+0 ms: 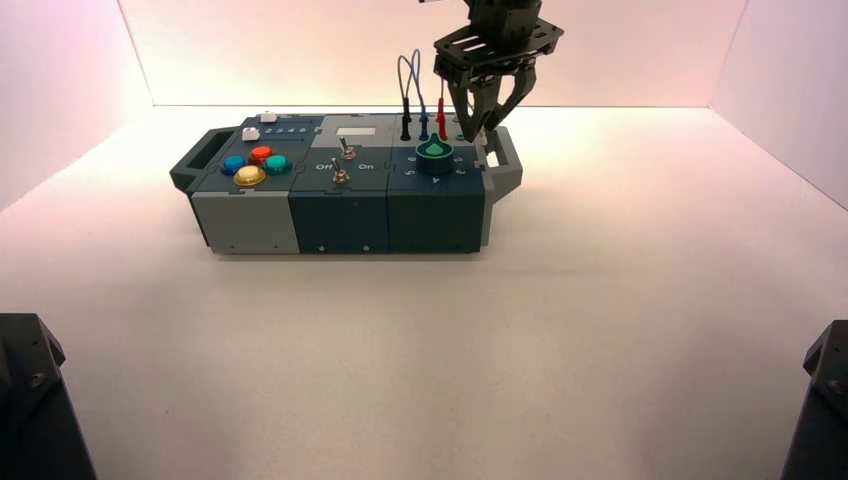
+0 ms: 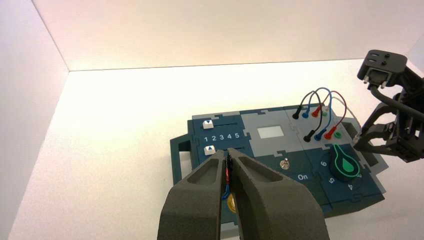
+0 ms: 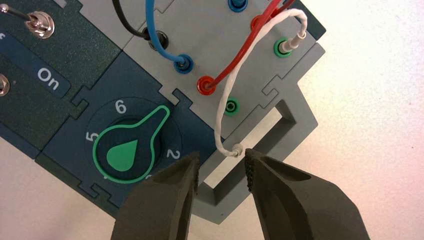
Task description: Insert the white wire.
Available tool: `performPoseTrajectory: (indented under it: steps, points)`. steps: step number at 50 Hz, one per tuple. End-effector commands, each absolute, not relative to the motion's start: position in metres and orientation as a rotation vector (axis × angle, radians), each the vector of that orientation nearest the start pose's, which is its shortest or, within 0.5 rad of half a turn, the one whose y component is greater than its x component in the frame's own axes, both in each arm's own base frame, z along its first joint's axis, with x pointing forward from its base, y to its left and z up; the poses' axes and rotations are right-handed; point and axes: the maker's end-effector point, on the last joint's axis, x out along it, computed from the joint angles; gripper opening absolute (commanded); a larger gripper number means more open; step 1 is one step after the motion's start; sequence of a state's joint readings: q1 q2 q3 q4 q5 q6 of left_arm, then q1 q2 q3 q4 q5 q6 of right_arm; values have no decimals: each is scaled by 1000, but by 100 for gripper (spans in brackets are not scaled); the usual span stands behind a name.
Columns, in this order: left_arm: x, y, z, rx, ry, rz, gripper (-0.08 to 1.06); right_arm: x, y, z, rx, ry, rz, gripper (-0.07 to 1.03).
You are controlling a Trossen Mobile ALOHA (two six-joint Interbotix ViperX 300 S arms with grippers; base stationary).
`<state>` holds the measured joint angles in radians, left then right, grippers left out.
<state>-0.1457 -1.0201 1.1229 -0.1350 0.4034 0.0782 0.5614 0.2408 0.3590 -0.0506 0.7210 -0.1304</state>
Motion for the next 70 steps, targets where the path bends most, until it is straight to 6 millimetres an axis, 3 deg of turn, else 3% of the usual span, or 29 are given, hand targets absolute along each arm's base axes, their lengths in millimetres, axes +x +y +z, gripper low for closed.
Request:
performPoseTrajectory:
  steps: [1,17,21,25,33,38,64,70]
  points:
    - [230,-42,237,-22,461,-181,2,370,225,77,-528,1194,562,46]
    - [229,-42,238,-22,454,-181,2,371,225,76,-526,1198,561,41]
    - [229,-42,239,-22,452,-181,2,371,224,76,-523,1199,558,33]
    - [229,-42,239,-22,452,-182,2,371,223,73,-522,1205,555,17]
    - [229,-42,238,-22,454,-181,2,374,216,69,-517,1217,541,-3]
    - [229,-42,239,-22,452,-182,2,377,214,71,-505,1214,531,-2]
    - [228,-42,241,-23,437,-182,2,392,221,132,-404,1009,520,-2]
    - [228,-42,240,-23,438,-182,2,391,223,135,-379,992,522,-2]
